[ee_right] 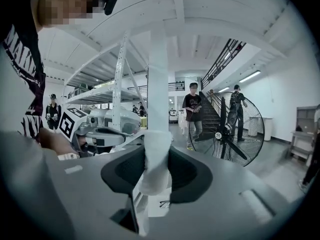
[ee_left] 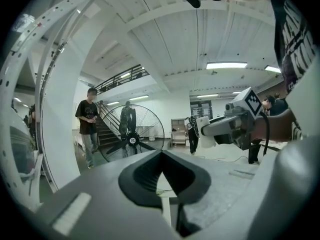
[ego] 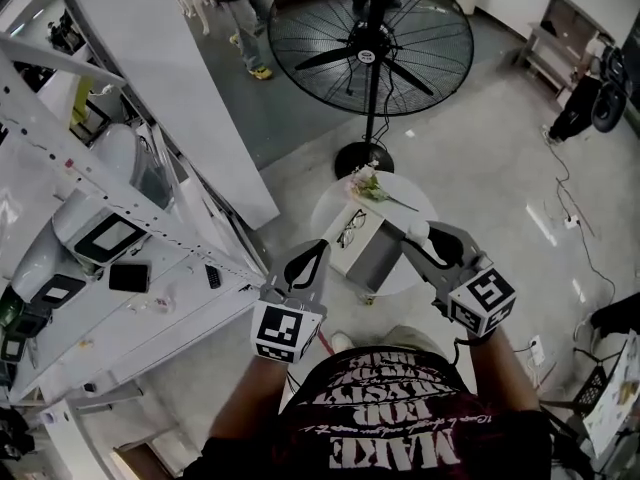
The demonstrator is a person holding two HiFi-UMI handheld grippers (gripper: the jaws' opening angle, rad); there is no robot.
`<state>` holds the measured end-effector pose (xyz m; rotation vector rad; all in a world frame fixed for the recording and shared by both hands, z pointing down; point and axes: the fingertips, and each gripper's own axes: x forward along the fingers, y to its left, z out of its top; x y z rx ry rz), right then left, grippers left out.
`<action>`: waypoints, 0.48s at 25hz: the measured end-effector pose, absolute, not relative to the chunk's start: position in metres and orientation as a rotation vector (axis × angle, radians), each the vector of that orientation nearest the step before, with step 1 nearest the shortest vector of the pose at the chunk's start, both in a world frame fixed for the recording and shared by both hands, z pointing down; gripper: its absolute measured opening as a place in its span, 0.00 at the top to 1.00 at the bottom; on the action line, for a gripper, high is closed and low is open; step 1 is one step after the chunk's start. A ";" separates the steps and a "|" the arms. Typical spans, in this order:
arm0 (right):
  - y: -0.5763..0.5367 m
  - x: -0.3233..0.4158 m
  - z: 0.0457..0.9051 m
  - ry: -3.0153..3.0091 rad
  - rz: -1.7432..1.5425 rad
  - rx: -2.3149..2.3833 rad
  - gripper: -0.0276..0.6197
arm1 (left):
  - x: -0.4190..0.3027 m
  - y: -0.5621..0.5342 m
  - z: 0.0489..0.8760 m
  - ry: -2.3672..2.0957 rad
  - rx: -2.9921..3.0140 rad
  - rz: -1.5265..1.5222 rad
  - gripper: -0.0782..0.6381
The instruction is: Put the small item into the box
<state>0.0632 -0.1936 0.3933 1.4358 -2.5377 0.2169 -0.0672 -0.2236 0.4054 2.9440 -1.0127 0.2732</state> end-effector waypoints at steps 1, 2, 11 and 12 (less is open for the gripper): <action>-0.196 0.063 0.393 -2.533 0.218 1.437 0.70 | -0.067 -0.225 0.405 -1.009 2.947 0.270 0.89; -0.197 0.063 0.394 -2.529 0.222 1.436 0.70 | -0.066 -0.227 0.406 -1.007 2.948 0.269 0.89; -0.213 0.053 0.425 -2.528 0.314 1.348 0.70 | -0.080 -0.241 0.411 -1.071 2.918 0.296 0.89; -0.216 0.053 0.428 -2.526 0.324 1.328 0.70 | -0.081 -0.245 0.410 -1.084 2.907 0.295 0.89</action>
